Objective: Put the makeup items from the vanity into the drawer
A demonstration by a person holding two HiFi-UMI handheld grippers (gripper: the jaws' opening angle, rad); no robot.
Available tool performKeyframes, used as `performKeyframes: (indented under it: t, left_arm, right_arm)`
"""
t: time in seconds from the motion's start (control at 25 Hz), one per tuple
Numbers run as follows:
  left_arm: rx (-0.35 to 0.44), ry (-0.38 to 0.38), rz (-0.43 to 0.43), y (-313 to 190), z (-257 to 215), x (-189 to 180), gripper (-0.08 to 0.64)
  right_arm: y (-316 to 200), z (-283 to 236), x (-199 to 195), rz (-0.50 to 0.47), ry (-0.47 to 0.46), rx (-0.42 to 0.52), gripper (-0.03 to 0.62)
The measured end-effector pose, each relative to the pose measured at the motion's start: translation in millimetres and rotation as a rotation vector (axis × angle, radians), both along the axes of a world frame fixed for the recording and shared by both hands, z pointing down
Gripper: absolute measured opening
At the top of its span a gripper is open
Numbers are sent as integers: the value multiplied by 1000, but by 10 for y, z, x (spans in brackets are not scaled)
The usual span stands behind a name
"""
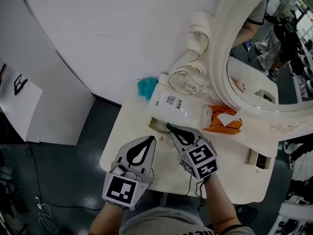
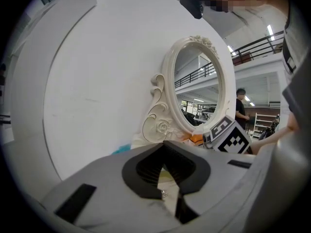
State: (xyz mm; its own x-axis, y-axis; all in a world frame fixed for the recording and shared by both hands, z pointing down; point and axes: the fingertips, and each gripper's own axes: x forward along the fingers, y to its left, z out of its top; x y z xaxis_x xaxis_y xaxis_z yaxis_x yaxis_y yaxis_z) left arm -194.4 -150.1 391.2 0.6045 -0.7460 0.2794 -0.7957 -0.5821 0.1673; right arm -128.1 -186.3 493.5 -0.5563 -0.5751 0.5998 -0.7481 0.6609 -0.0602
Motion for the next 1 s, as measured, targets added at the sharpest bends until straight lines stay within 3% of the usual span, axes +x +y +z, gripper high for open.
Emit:
performKeyframes:
  t: [0.12,0.24,0.4,0.64,0.84,1.0]
  left_arm:
    - [-18,3,3,-18,49,-7,37]
    - [22,3,4,-75,82,-34,37]
    - [-46,11,3,-61,157,-27,37]
    - [-56,14,-2,-69,216,-54,37]
    - [-9,16,-8,-105,188,-73,37]
    - [-36,19,-9,-85,202,-74,37]
  right_arm:
    - [9,85,7,4,14,-22,51]
    - [6,153,2,3,22,-38,51]
    - [5,220,0,2,41,-50,51]
    - [13,288,-2,0,55,-61,55]
    - [10,303,-3,-2,61,-61,74]
    - [11,302,-15,0,50,-66,114]
